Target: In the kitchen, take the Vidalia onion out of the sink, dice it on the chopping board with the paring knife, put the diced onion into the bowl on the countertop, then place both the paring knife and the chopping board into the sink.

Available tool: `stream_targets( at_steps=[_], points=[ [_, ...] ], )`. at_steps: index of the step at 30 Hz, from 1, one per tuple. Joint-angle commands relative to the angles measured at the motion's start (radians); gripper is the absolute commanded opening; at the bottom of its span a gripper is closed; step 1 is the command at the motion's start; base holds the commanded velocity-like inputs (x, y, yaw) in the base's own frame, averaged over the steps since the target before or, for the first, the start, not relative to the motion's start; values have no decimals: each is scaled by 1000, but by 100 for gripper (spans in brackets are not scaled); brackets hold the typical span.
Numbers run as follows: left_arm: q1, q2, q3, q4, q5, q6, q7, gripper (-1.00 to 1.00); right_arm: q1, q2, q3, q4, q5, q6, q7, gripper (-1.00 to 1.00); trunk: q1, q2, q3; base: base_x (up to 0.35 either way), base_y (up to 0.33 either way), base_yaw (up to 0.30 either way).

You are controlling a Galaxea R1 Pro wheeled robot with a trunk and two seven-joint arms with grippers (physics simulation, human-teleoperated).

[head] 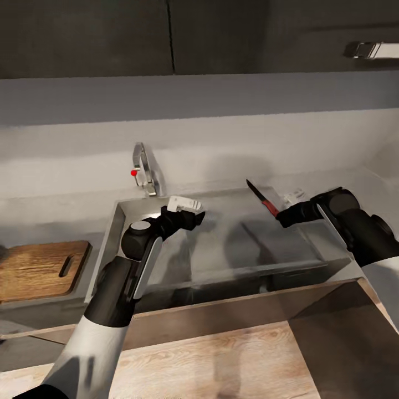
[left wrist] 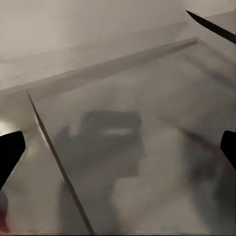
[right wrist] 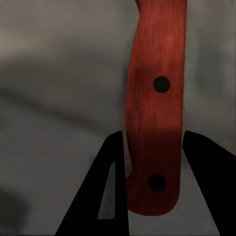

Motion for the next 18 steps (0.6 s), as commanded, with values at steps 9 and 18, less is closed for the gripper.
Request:
stream_targets(
  at_steps=[9,18],
  points=[
    [-1,-1,1,0,0,5,-3,100,-1,-1,2,-1,2,4,3,-100,1,-2,-2,0,0,288],
    [-1,-1,1,0,0,5,-3,100,-1,-1,2,-1,2,4,3,-100,1,-2,-2,0,0,159]
  ],
)
